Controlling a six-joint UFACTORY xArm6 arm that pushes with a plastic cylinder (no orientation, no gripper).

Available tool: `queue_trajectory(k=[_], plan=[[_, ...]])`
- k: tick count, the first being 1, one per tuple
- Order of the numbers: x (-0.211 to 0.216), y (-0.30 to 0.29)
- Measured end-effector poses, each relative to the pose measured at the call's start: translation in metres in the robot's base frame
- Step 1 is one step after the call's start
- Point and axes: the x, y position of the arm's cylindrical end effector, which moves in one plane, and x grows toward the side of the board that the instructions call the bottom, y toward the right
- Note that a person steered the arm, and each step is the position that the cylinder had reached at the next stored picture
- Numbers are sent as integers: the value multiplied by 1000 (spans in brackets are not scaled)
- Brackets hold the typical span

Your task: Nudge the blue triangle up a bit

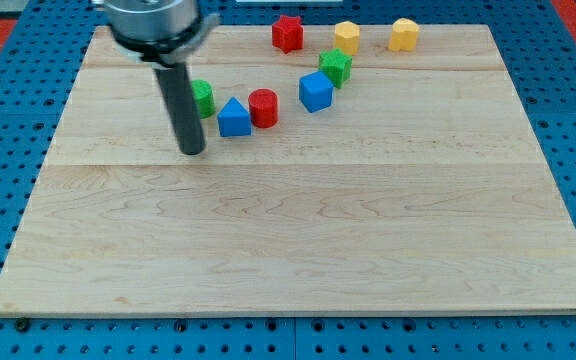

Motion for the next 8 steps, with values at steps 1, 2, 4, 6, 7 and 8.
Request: queue_trajectory(k=[1, 2, 4, 6, 7, 8], plan=[[-2, 7], [-15, 6], [-32, 8], [-42, 16], [-41, 16], [-41, 21]])
